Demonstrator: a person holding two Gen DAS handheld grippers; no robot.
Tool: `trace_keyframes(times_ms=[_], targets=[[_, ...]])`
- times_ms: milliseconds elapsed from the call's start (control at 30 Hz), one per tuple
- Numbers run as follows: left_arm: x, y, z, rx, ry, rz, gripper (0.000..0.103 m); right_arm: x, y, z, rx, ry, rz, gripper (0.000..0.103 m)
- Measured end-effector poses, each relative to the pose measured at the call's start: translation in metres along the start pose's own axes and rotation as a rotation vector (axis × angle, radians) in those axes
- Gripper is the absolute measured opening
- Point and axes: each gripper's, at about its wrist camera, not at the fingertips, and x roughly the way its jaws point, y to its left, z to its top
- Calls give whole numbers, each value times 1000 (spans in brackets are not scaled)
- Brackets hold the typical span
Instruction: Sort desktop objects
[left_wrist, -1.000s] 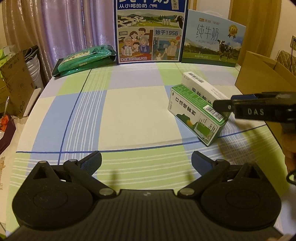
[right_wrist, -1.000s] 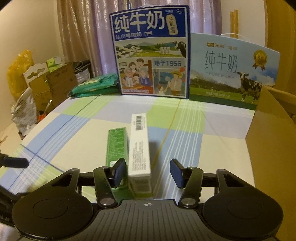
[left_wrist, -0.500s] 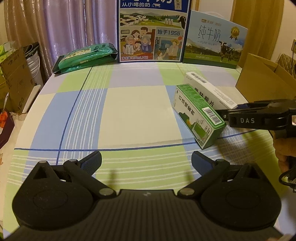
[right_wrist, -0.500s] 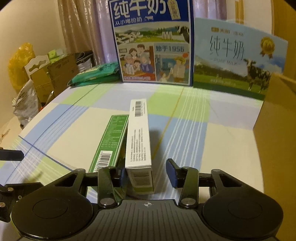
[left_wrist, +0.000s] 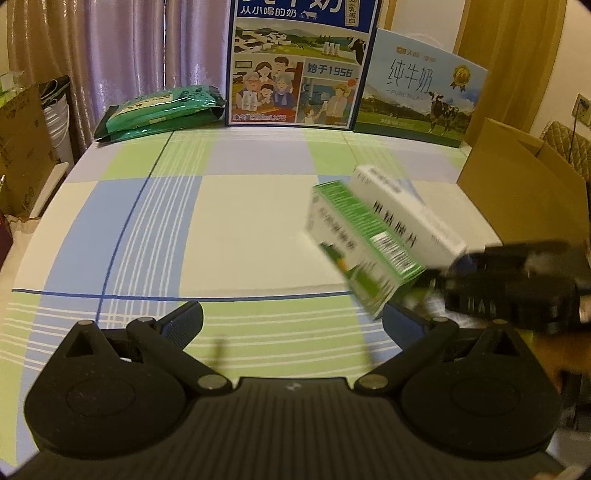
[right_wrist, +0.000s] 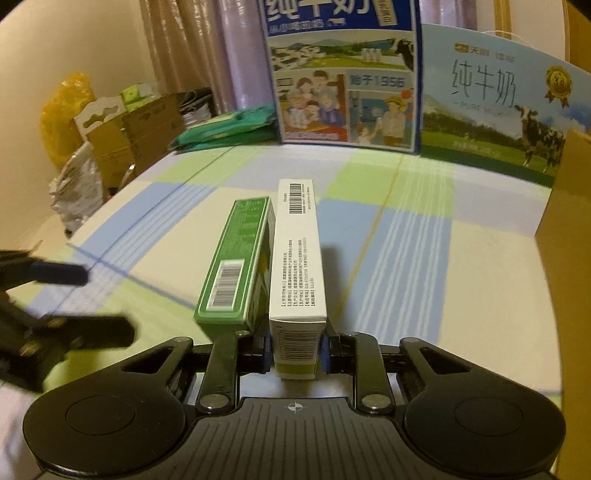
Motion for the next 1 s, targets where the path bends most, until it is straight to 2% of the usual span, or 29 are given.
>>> trace_keyframes(times_ms=[167, 300, 433, 500, 667, 800, 867, 1000], targets=[[-1, -7, 2, -14, -20, -63, 101, -13, 11, -16, 21, 9, 44, 21], [5, -15, 5, -11, -29, -82, 101, -28, 6, -25, 33, -19, -33, 21], [17, -23, 8, -35, -22, -113, 99, -40, -8, -33, 73, -32, -68, 21], [22, -29, 8, -23, -15, -115, 93, -44, -12, -36, 80, -34, -76, 21], [36, -42, 5, 25, 6, -82, 64, -51, -18, -44, 106, -43, -86, 21], [37, -45, 2, 58, 8, -78, 52, -54, -17, -47, 117, -52, -94, 21], [35, -46, 2, 67, 1, -66, 39, -55, -15, -49, 119, -56, -95, 21], [31, -48, 0, 100, 5, -47, 35, -59, -10, -53, 106, -49, -91, 21]])
